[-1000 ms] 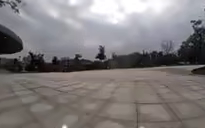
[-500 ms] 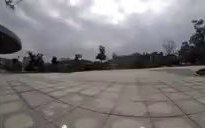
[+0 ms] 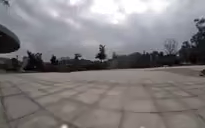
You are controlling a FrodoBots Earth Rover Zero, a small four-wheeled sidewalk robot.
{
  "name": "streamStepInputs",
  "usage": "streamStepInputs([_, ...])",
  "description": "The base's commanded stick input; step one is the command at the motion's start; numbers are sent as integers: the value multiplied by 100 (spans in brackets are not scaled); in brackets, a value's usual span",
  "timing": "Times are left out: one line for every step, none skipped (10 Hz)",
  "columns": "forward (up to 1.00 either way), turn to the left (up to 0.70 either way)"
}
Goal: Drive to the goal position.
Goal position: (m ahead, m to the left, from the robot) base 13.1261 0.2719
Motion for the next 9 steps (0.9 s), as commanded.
streamStepInputs([100, 0])
streamStepInputs([100, 0])
streamStepInputs([100, 0])
streamStepInputs([100, 0])
streamStepInputs([100, 0])
streamStepInputs([100, 0])
streamStepInputs([100, 0])
streamStepInputs([100, 0])
streamStepInputs([100, 0])
